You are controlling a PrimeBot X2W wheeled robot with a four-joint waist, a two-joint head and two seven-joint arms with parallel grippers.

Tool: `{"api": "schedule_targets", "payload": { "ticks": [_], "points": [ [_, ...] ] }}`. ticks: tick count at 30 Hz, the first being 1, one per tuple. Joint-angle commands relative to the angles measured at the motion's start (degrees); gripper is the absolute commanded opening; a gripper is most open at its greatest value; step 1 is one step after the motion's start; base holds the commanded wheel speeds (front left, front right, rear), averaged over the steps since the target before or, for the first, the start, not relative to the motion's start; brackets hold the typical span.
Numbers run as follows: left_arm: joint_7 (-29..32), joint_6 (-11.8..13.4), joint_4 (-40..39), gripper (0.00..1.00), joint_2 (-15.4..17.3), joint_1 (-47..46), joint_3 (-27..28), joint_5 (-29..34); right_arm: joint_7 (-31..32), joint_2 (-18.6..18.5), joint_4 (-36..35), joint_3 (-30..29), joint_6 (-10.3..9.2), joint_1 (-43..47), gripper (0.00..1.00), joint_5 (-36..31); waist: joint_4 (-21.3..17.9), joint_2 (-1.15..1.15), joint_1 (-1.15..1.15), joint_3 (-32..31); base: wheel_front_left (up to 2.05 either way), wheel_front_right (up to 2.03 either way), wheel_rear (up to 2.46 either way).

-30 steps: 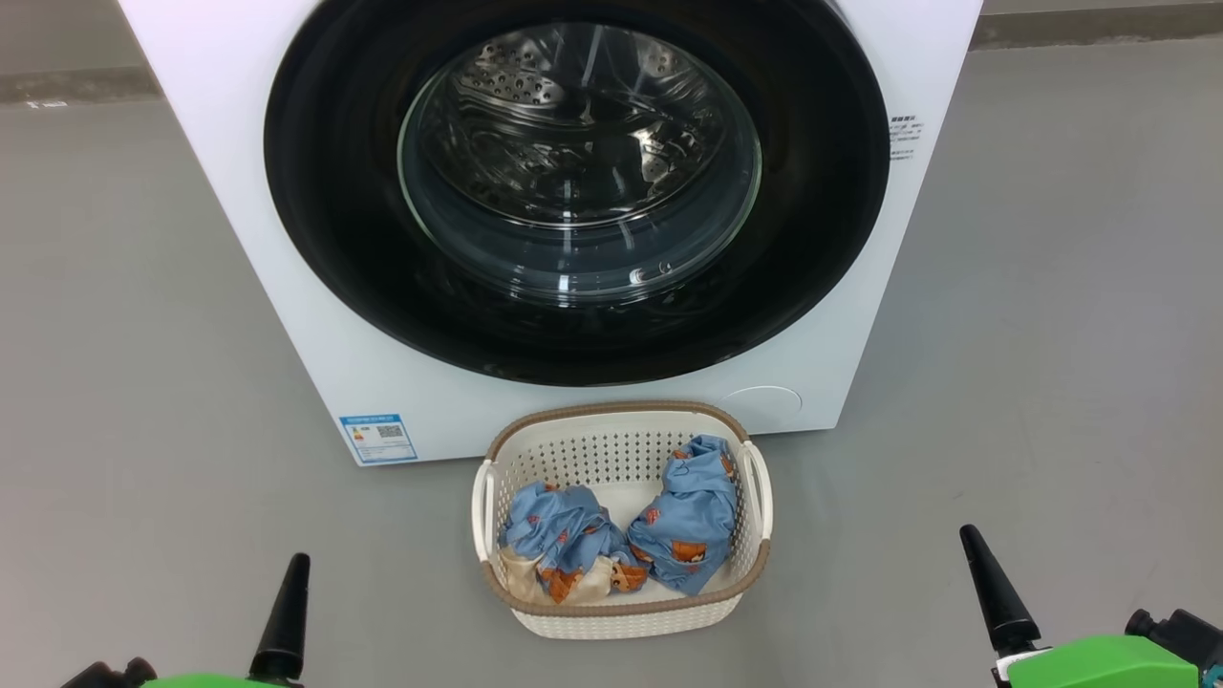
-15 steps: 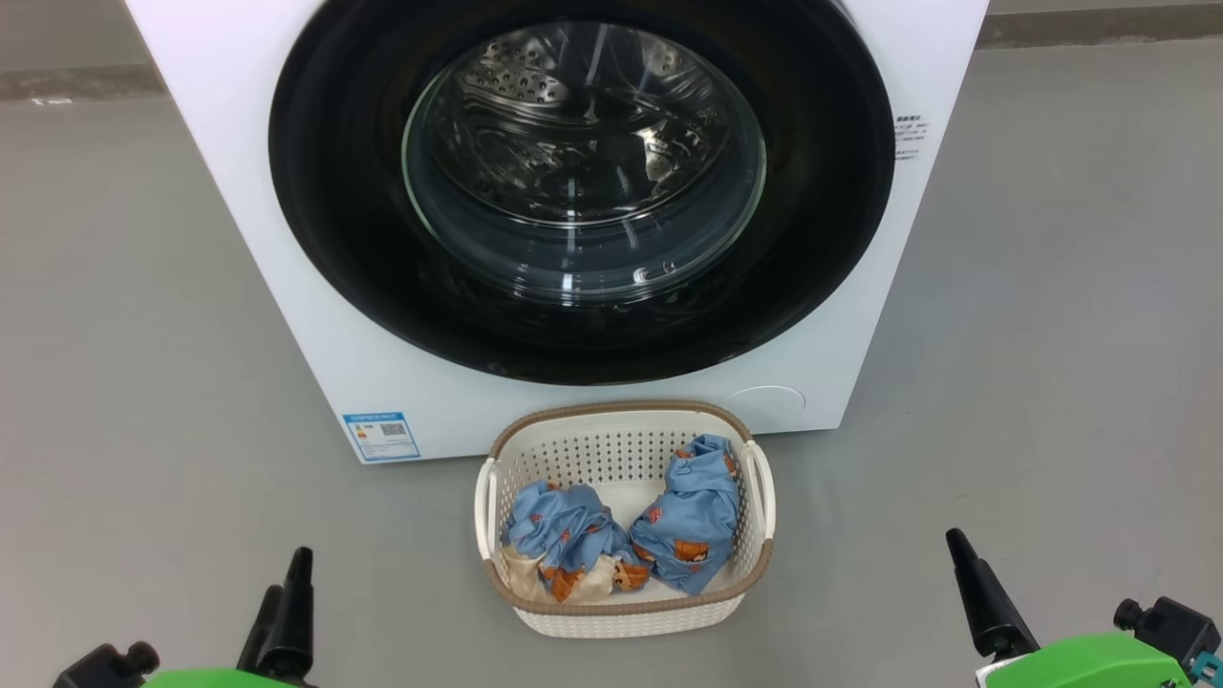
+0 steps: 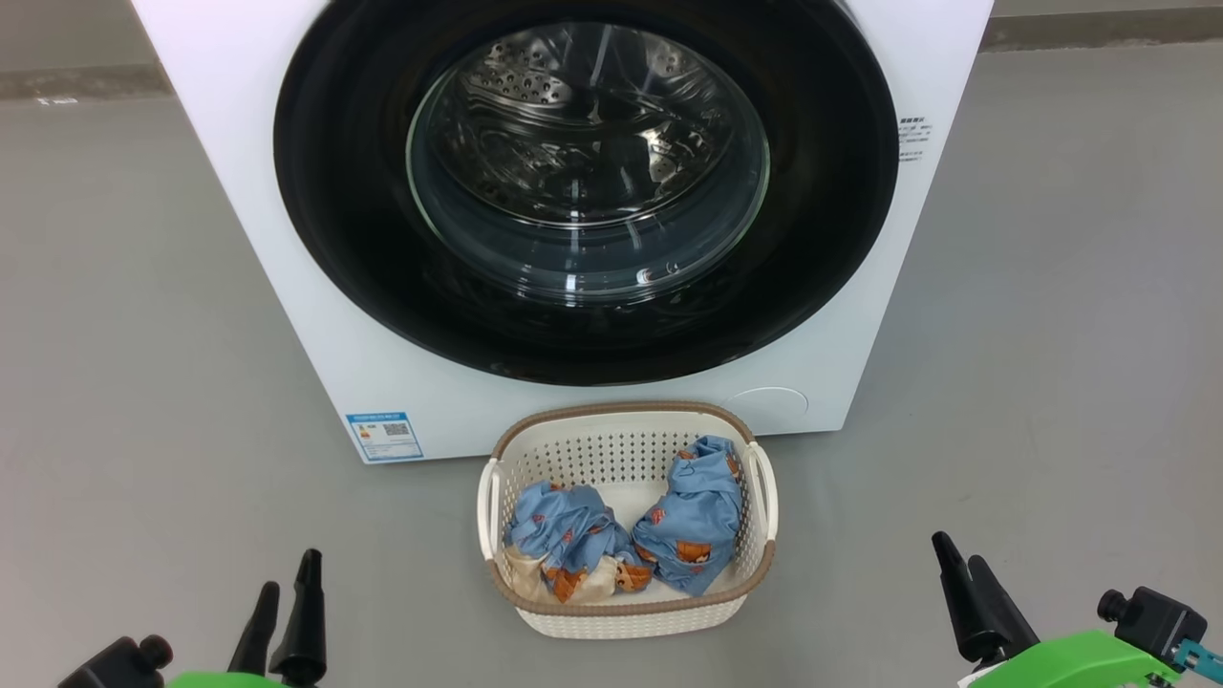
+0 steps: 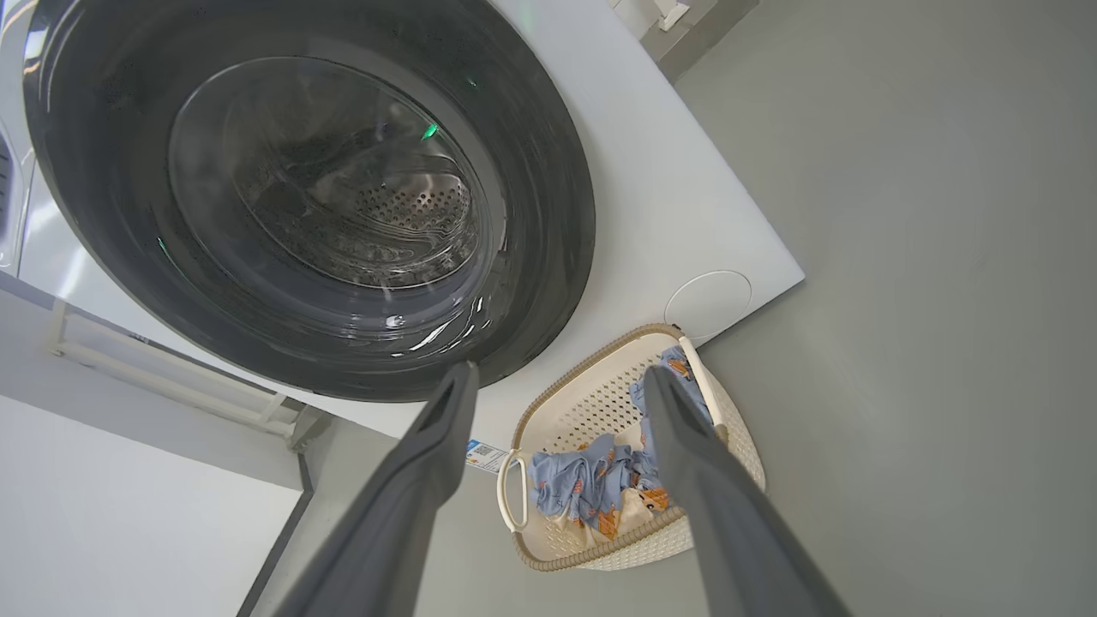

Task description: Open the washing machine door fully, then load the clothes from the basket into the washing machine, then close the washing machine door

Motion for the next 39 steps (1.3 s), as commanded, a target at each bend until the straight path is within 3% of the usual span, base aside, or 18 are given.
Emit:
{"api": "schedule_targets", "payload": {
  "ticks": [1,39],
  "points": [
    [-0.70,-0.13,-1.84,1.00,1.31,-0.83,0.93,1.61,-0.64,-0.97,-1.19,1.09,0.06,-2.57,1.00,-1.60,0.01,0.00,0.00,-0.02,0.00,0.00,0.00],
    [-7.09,-0.20,-4.64,1.00,2.42,0.04,-0.02,26.97,-7.01,-3.25,-0.94,3.48,0.09,-2.58,1.00,-24.15,0.47,0.00,0.00,0.40,0.00,0.00,0.00]
  ]
}}
